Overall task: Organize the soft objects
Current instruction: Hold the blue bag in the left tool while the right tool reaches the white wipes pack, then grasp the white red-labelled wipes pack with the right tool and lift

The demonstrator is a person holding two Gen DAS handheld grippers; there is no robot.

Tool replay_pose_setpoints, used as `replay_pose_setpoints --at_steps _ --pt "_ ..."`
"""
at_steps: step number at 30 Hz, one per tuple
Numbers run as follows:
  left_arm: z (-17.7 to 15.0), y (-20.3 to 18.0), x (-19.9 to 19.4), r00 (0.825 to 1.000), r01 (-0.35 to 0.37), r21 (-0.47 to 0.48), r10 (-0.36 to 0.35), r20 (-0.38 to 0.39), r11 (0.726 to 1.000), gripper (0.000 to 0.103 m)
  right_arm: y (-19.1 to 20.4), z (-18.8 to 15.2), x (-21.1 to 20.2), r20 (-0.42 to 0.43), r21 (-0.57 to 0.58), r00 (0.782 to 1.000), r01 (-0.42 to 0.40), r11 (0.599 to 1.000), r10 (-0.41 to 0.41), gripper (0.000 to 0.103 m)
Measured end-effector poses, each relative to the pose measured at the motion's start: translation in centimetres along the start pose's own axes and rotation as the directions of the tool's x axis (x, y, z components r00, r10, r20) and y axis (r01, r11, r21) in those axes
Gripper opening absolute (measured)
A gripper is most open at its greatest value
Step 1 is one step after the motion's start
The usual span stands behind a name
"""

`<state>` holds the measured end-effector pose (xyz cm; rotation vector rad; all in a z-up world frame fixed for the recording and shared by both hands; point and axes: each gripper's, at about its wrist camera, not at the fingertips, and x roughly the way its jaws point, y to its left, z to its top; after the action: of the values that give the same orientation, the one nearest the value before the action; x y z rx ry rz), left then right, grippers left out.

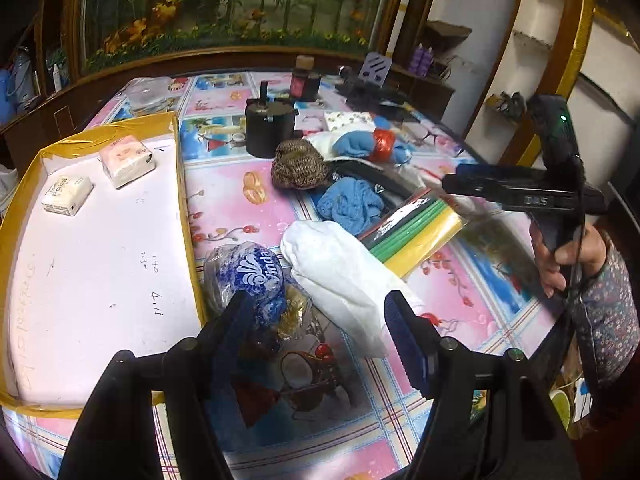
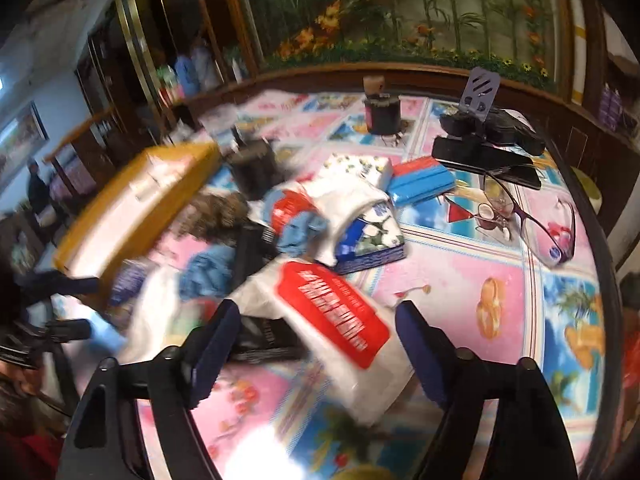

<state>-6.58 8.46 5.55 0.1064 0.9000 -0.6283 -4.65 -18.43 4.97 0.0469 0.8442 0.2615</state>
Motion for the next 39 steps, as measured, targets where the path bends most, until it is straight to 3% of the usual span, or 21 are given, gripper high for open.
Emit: replay_pose_setpoints --at_steps 2,3,5,6,11,16,18,21,24,31,37,39 --pt "0.3 -0.3 0.5 1.0 -0.023 0.011 0.023 -0.018 1.0 0.067 0.0 0.5 2.3 -0.06 -0.062 0.998 -0.021 0.998 0.018 0.08" --pt "0.4 -0.4 0.7 0.999 -0.029 0.014 0.029 -0.024 0.999 0.068 -0.1 0.4 3.3 -0.082 -0.077 0.997 0.006 0.997 -0.013 0.076" --pt "0.4 -0.3 0.8 0.999 -0.03 0.013 0.031 -0.027 0.999 0.068 -0.5 0.4 4.5 -0.117 -0.077 0.993 0.001 0.997 -0.01 0.052" --pt "0.4 -0.2 0.9 0.999 -0.033 0.008 0.033 -0.03 0.999 0.068 -0.8 0.2 4.5 -0.114 -0.059 0.993 -0.017 0.998 0.01 0.05" --pt "0.5 0.5 2.0 0.997 -0.054 -0.011 0.053 -0.063 0.998 0.067 -3.6 -0.5 1.5 0.03 0.094 0.997 -0.076 0.993 0.074 0.047" --pt "1.4 -0.3 4.0 0.99 -0.105 0.015 0.106 -0.095 0.994 0.067 -5.1 -0.4 -1.5 0.177 0.174 0.979 -0.129 0.976 0.098 0.048" --pt "2.0 -0.5 4.7 0.991 -0.096 0.014 0.097 -0.097 0.995 0.067 -5.4 -0.3 -1.8 0.19 0.19 0.976 -0.139 0.972 0.102 0.048" --pt "2.6 -2.0 5.0 0.996 0.02 0.022 -0.019 -0.085 1.0 0.067 -5.5 -0.2 -2.4 0.214 0.198 0.971 -0.148 0.969 0.105 0.048" --pt "2.3 -3.4 4.5 0.995 0.084 0.047 -0.081 -0.057 0.995 0.067 -5.5 -0.2 -2.7 0.227 0.197 0.968 -0.154 0.968 0.107 0.048" --pt "2.1 -1.3 4.2 0.998 0.041 -0.068 -0.044 -0.053 0.997 0.067 -5.3 -0.3 -2.8 0.24 0.193 0.965 -0.156 0.969 0.108 0.048" --pt "2.6 -2.1 6.9 0.993 -0.028 -0.063 0.021 -0.113 0.998 0.067 -5.0 -0.3 -3.4 0.277 0.207 0.955 -0.17 0.964 0.109 0.048" --pt "2.6 -2.1 7.2 0.995 -0.044 -0.063 0.039 -0.089 0.997 0.062 -4.7 -0.3 -3.7 0.294 0.212 0.948 -0.186 0.959 0.119 0.048"
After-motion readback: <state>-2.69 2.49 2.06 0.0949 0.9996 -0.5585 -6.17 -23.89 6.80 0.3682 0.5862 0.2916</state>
